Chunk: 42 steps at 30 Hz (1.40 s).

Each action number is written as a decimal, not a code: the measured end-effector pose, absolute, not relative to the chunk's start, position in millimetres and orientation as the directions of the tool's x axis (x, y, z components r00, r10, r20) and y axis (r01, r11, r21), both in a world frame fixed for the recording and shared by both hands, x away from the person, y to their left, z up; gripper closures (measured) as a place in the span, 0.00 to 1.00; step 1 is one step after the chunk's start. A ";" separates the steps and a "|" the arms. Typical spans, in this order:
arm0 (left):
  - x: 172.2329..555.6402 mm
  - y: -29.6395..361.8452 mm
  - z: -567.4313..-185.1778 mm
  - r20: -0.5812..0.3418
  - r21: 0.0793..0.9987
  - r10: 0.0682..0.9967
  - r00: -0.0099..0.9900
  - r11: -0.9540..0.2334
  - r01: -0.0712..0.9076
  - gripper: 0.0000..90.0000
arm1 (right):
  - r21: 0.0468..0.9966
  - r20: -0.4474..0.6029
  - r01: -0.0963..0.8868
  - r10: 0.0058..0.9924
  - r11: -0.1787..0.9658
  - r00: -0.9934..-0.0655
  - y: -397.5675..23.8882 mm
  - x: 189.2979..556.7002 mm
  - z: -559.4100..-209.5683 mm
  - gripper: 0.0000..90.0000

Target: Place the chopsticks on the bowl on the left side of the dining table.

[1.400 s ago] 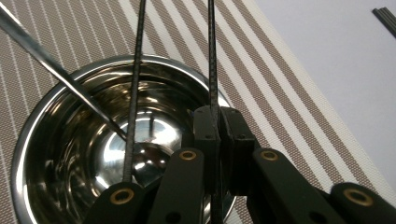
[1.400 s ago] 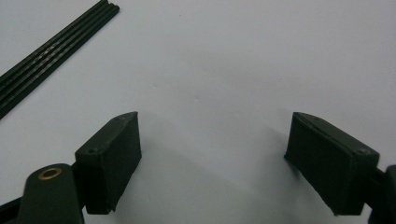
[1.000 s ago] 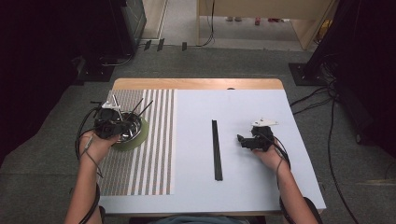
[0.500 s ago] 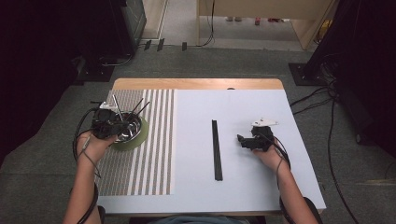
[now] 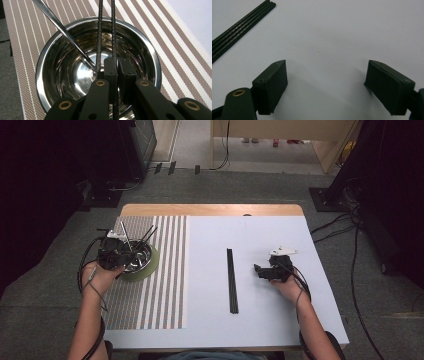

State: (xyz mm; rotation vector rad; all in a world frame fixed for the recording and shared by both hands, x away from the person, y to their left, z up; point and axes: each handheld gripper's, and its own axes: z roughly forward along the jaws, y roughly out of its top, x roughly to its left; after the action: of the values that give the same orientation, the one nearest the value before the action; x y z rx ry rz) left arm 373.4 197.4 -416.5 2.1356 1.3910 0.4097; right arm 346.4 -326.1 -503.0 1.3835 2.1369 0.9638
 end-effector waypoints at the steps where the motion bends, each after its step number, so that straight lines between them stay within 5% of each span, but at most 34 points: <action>1: 373.6 197.7 -416.5 -0.044 0.597 0.908 0.416 -0.310 0.740 0.97 | 0.739 0.024 0.619 0.908 0.266 -0.419 -326.1 346.4 -503.0 0.19; 24: 372.8 203.3 -417.9 -0.046 0.602 0.912 0.409 -0.301 0.739 0.95 | 0.739 0.025 0.619 0.908 0.266 -0.419 -326.1 346.3 -503.0 0.19; 35: 372.1 208.5 -415.6 -0.020 0.666 0.927 0.375 -0.268 0.696 0.70 | 0.739 0.024 0.619 0.908 0.266 -0.419 -326.2 346.4 -503.0 0.19; 42: 374.8 209.5 -424.1 -0.012 0.672 0.922 0.387 -0.280 0.686 0.67 | 0.738 0.025 0.620 0.908 0.266 -0.419 -326.1 346.4 -503.0 0.19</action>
State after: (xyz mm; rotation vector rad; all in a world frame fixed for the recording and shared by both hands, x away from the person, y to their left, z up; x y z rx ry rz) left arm 374.8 209.5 -424.1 2.0560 1.3729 0.5166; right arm 346.4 -326.1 -503.0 1.3843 2.1372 0.9636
